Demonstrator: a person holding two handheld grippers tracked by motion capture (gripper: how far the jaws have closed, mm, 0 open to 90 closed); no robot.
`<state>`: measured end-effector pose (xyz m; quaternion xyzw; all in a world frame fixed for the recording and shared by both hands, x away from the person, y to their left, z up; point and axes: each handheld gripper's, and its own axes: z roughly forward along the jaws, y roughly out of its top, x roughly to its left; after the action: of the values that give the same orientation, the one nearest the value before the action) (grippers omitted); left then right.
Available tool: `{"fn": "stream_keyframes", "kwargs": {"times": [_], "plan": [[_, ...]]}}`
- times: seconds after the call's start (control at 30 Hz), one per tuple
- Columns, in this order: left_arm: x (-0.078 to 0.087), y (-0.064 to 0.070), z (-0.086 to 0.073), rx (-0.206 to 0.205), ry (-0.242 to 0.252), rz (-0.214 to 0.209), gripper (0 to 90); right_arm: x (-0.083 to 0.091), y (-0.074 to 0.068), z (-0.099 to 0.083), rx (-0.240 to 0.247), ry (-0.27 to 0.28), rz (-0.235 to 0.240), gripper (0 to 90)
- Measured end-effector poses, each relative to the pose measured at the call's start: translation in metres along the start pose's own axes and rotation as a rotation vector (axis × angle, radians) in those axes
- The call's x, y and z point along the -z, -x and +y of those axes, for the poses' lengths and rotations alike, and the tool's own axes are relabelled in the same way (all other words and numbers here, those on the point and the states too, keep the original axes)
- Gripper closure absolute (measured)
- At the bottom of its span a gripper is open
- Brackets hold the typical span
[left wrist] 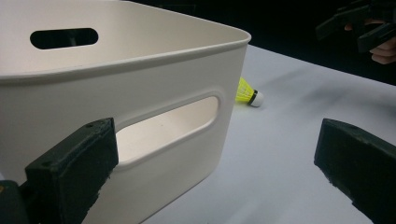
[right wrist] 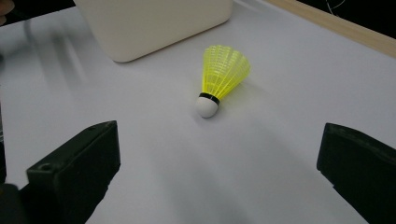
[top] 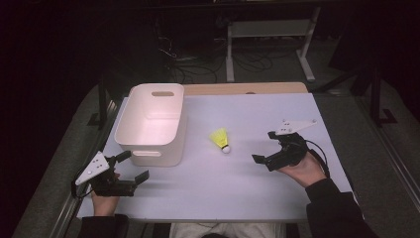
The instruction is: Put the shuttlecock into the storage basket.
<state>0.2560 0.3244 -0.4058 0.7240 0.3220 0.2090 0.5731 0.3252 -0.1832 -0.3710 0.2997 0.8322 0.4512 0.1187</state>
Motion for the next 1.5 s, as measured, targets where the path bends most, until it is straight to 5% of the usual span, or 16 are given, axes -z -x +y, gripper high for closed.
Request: {"fn": "stream_keyframes", "kwargs": {"times": [1.5], "plan": [[-0.004,-0.001,0.001,0.021,0.010,-0.017,0.0,-0.046,0.007,0.044,-0.025,-0.100,0.003,0.0]]}}
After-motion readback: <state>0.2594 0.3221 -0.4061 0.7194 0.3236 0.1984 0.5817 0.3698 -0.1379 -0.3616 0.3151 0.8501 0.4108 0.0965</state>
